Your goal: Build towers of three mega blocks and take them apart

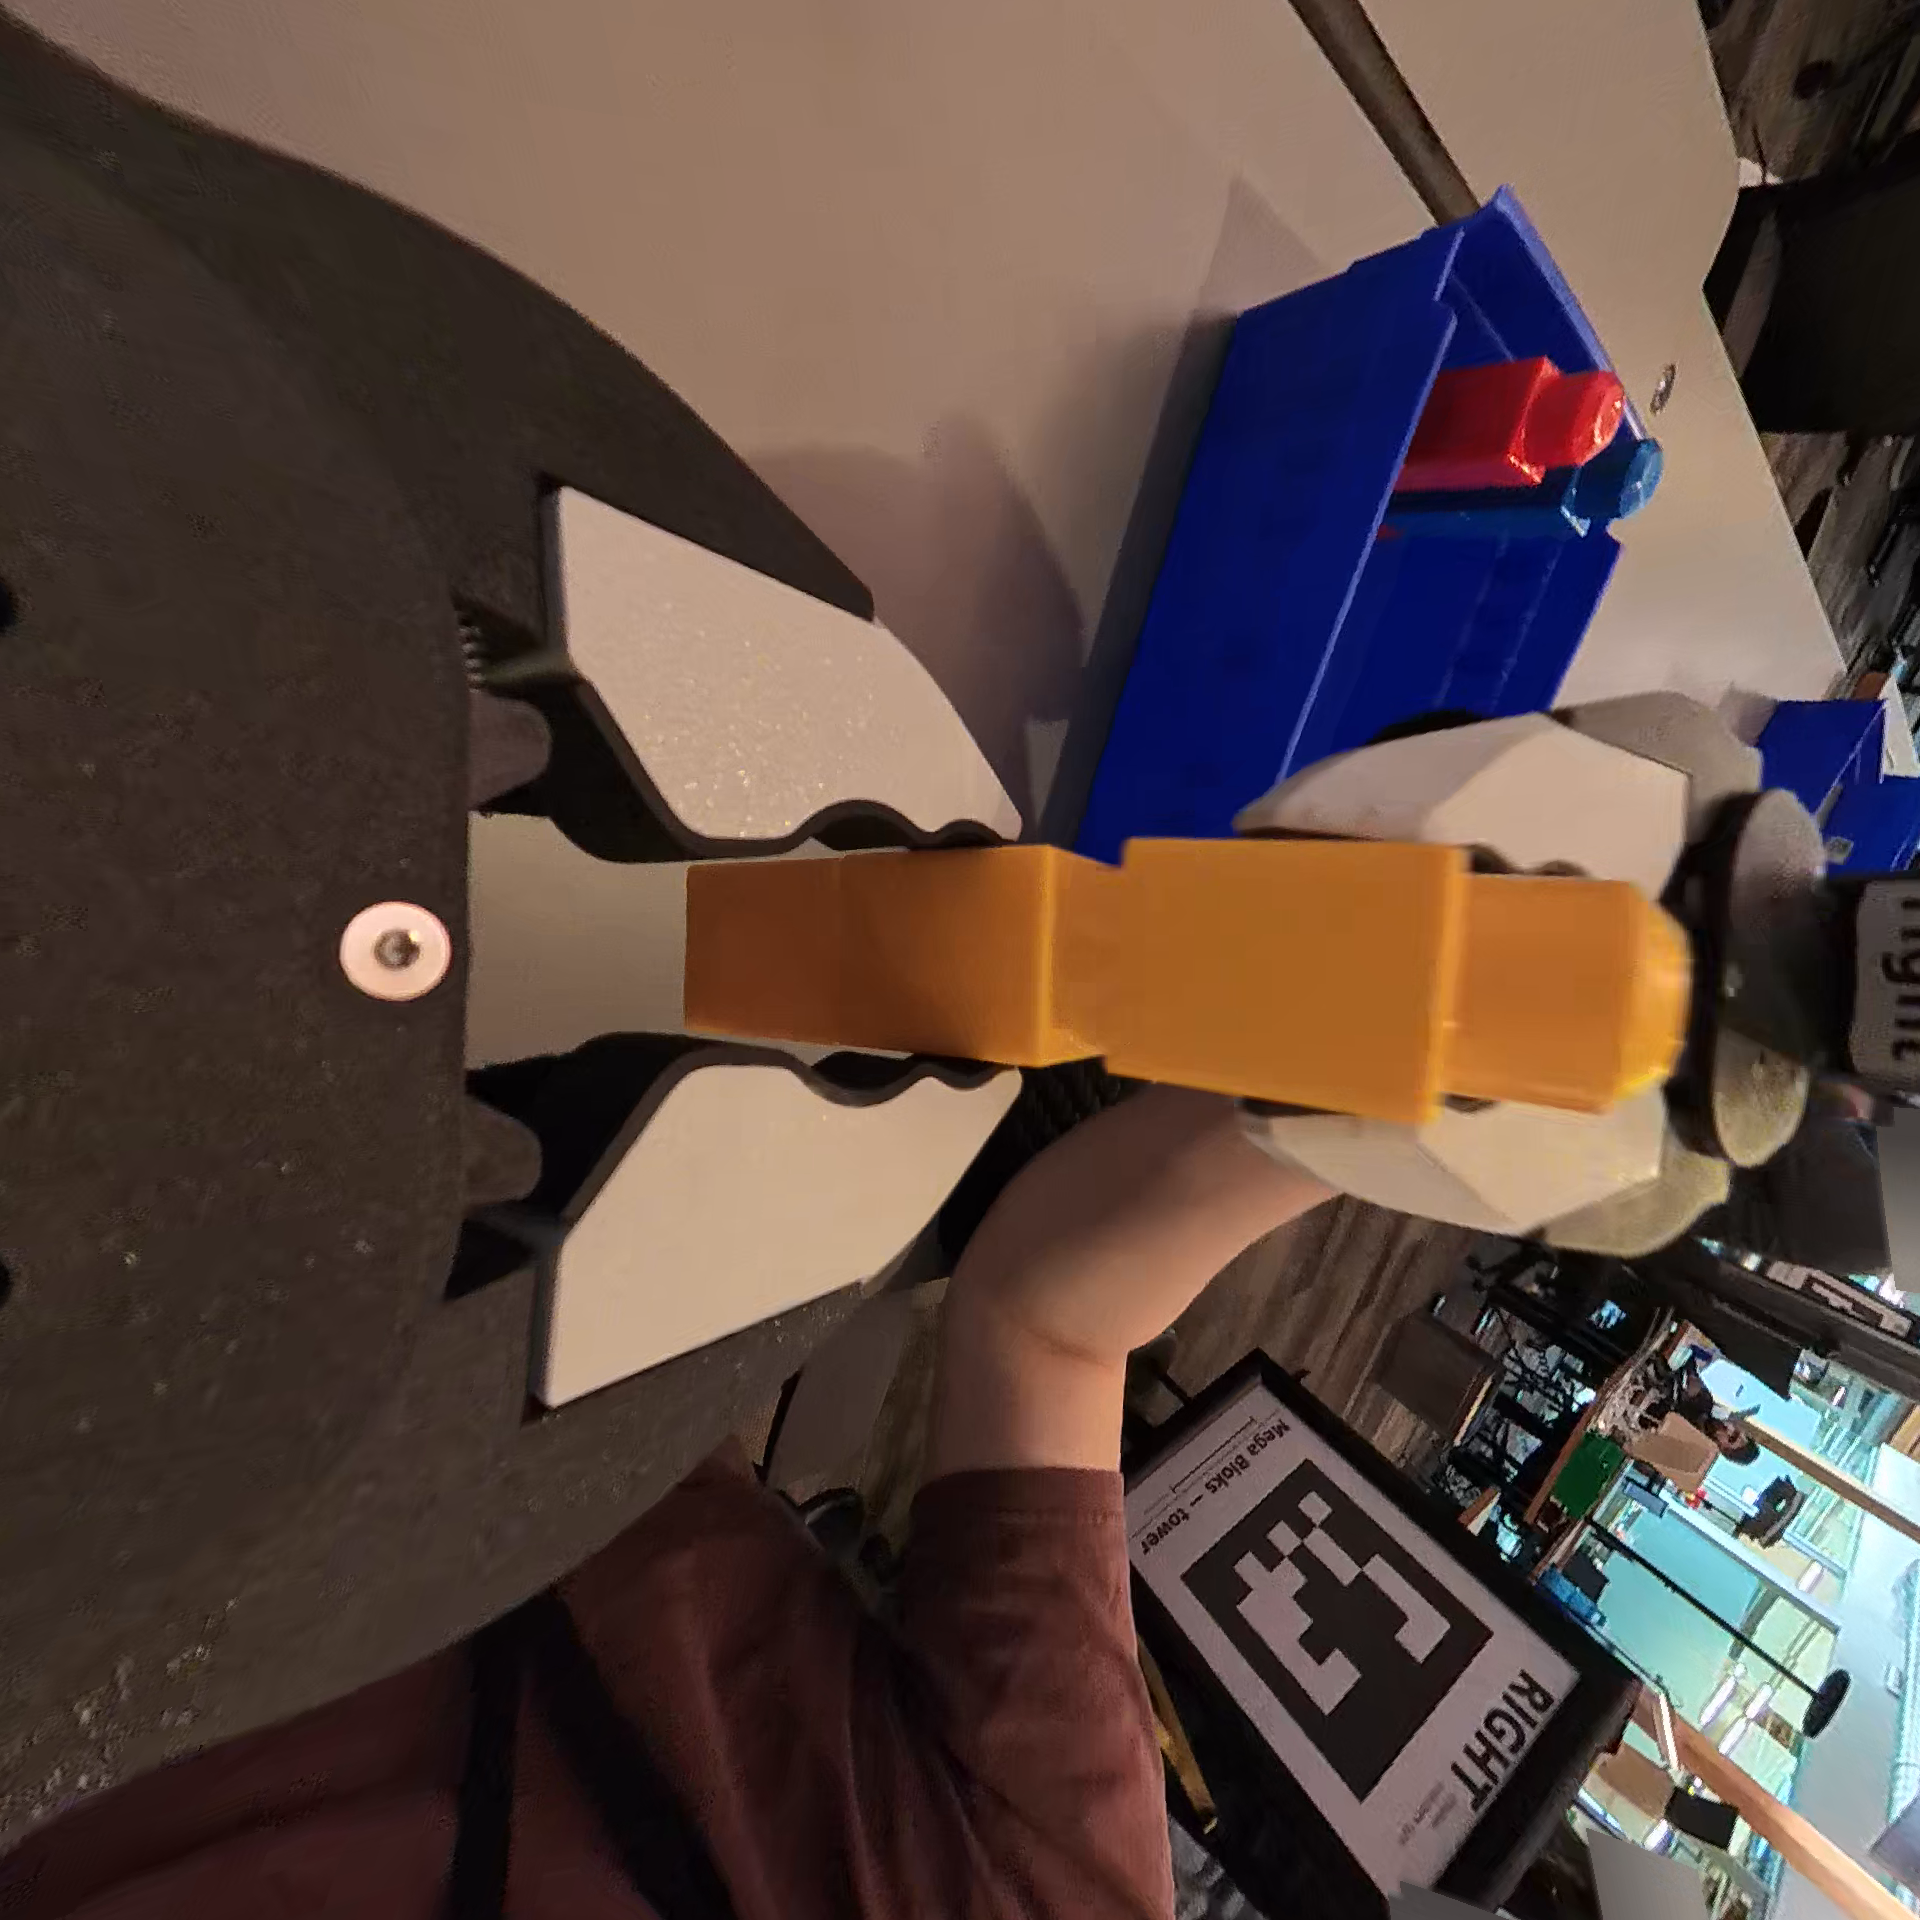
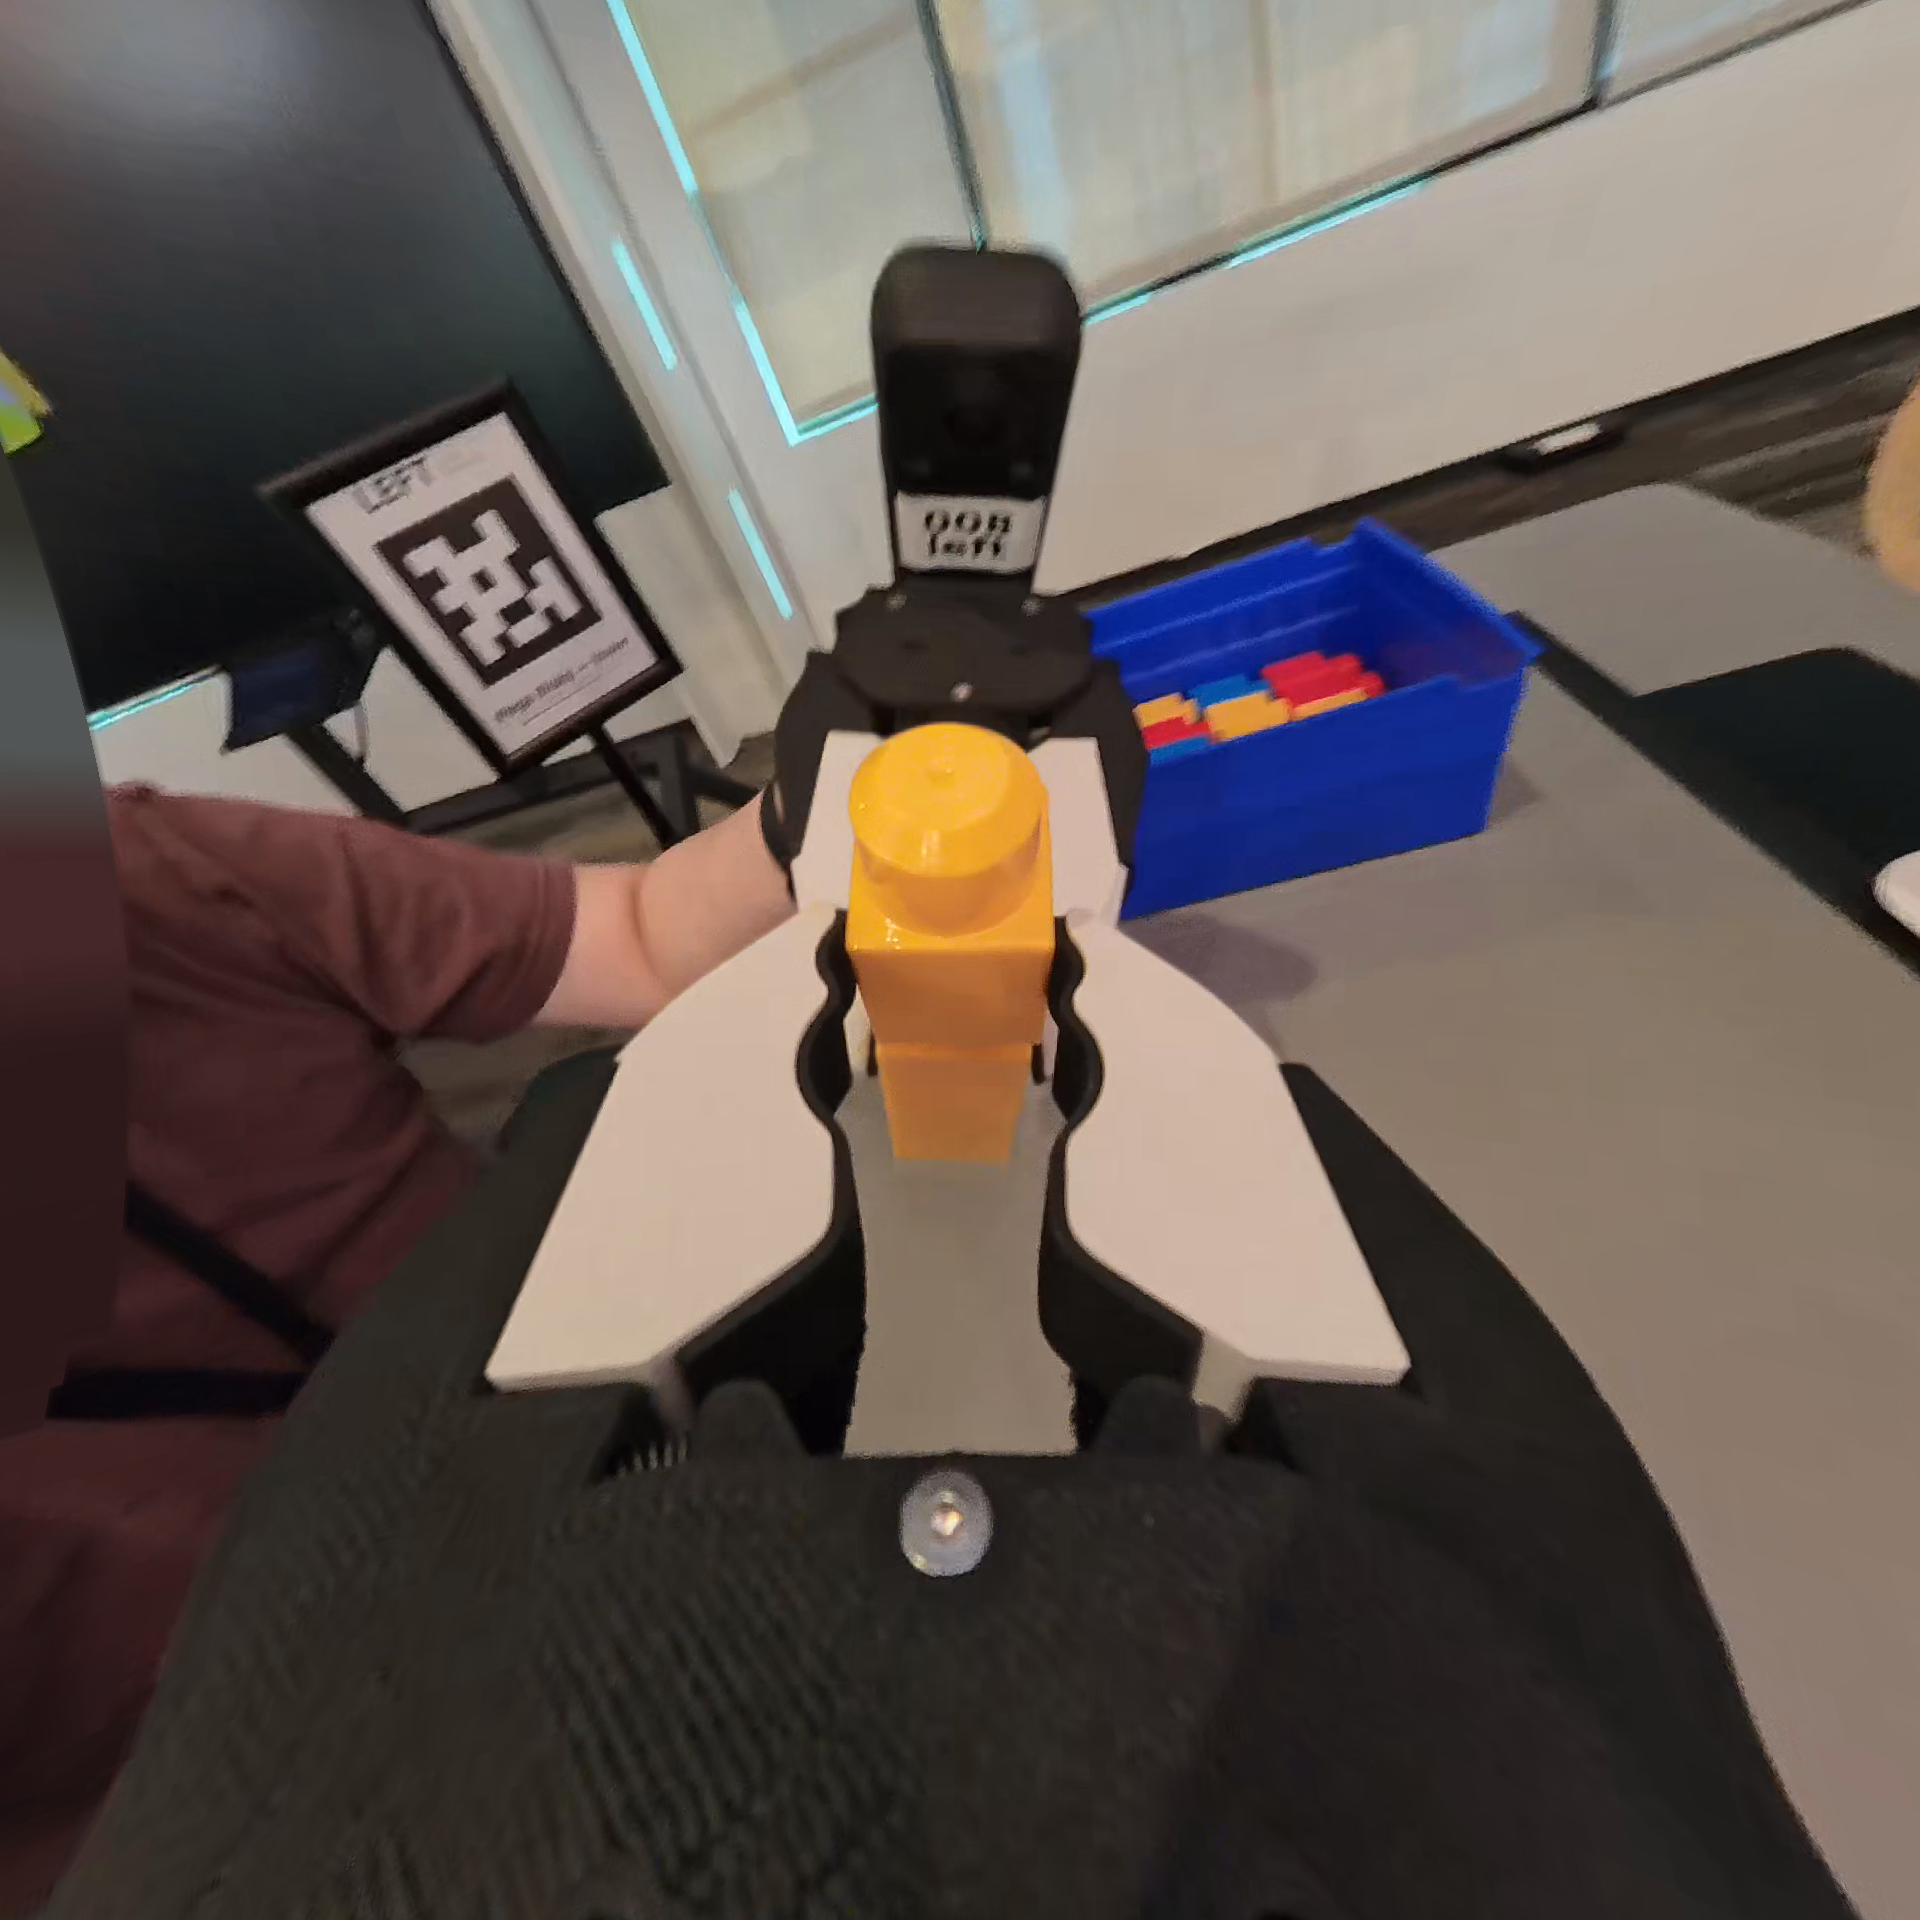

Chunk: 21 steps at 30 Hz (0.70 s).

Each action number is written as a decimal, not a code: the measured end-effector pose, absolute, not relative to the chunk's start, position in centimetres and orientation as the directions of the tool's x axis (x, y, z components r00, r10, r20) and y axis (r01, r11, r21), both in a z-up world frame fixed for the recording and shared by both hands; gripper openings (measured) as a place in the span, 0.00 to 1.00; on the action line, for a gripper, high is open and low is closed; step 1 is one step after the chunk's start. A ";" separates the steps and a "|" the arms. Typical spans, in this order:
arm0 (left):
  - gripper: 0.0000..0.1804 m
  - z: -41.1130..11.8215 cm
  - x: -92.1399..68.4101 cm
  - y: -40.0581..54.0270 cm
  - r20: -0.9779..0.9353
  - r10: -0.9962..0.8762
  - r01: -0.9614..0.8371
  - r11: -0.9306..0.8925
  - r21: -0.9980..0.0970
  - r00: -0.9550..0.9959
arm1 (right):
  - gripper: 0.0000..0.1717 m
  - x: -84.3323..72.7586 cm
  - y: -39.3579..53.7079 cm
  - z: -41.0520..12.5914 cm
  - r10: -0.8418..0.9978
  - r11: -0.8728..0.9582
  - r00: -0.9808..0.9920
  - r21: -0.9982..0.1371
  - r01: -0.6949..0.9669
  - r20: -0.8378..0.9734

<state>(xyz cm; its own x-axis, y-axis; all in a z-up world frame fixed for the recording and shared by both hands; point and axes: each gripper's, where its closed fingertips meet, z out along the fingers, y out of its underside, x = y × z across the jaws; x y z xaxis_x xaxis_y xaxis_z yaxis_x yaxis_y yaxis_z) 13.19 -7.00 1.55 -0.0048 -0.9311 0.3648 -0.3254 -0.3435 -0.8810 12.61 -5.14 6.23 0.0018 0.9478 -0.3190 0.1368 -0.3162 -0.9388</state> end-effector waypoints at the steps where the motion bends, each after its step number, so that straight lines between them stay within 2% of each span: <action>1: 0.20 1.6 13.2 -7.4 0.359 -0.933 -0.335 -0.331 -0.882 -0.024 | 0.22 12.4 -5.7 6.1 0.944 -0.321 -0.034 -0.935 0.151 -0.329; 6: 0.20 1.8 13.3 -7.6 0.336 -0.941 -0.339 -0.308 -0.889 -0.027 | 0.22 12.6 -6.0 6.1 0.921 -0.371 -0.068 -0.916 0.154 -0.385; 16: 0.20 -0.6 13.1 -8.5 0.267 -0.964 -0.502 -0.223 -0.836 -0.015 | 0.22 13.0 -7.7 2.6 0.951 -0.275 -0.014 -0.862 0.426 -0.310; 21: 0.20 -0.1 13.0 -9.0 0.312 -0.949 -0.477 -0.250 -0.843 -0.055 | 0.22 13.1 -8.2 2.5 0.954 -0.247 -0.047 -0.867 0.433 -0.296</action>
